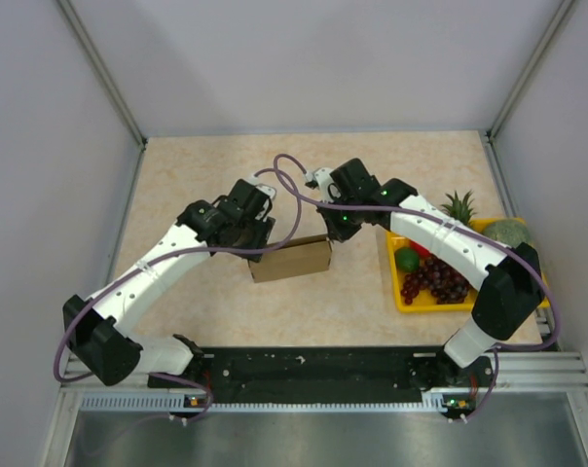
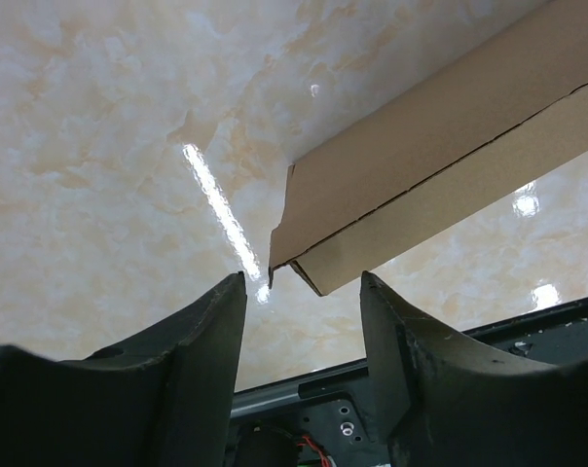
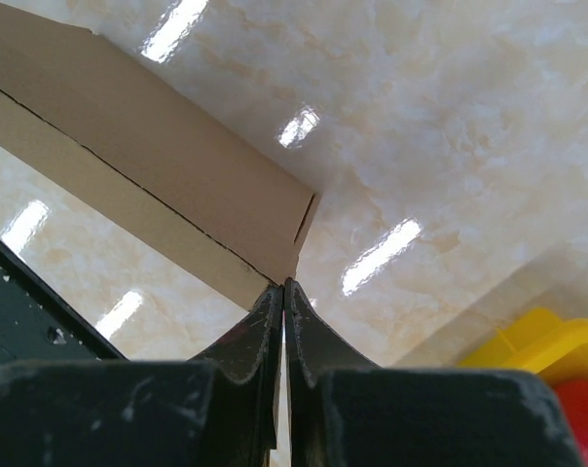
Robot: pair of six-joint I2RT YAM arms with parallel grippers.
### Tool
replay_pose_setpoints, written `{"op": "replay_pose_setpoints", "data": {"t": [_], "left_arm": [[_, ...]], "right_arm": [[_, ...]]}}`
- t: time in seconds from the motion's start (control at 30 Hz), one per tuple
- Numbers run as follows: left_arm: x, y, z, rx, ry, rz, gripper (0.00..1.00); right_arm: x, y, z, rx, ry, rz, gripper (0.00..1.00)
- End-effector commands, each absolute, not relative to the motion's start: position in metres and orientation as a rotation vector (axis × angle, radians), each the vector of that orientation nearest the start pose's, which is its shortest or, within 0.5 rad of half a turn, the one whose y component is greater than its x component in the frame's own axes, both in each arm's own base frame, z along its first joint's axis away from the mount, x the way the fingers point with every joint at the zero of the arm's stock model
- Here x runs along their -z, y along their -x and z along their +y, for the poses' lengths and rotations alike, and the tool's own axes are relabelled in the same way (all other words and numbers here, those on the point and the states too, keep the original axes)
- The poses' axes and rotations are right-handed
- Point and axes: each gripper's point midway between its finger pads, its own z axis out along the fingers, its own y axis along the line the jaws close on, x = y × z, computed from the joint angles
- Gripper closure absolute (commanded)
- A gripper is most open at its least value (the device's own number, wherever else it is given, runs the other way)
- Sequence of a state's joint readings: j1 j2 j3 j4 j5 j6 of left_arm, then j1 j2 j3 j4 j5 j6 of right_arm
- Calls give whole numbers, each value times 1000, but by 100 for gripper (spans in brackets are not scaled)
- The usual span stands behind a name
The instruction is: Fold the paper box
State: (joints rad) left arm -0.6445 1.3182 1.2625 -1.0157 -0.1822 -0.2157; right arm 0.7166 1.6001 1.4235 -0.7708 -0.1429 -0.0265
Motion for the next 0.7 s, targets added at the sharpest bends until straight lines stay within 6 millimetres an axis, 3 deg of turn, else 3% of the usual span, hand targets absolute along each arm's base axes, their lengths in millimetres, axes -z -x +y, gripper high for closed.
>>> {"op": "replay_pose_setpoints", "data": {"t": [0.0,0.1,0.3,0.67], "left_arm": [[-194,-250,-152,62,-488,2523,44],[-190,-251,-144,68,-477,2539,59],[-189,-256,-149,134,-493,2528,68],[-183,-275,-141,94,-472,2550,61]], "right_arm": [[-187,-290,280,-425,968,2301,100],[-187,-290,278,-415,961,2300,100],[-189,-289,279,-423,966,2290,100],[-191,-288,279,-427,973,2282,100]]}}
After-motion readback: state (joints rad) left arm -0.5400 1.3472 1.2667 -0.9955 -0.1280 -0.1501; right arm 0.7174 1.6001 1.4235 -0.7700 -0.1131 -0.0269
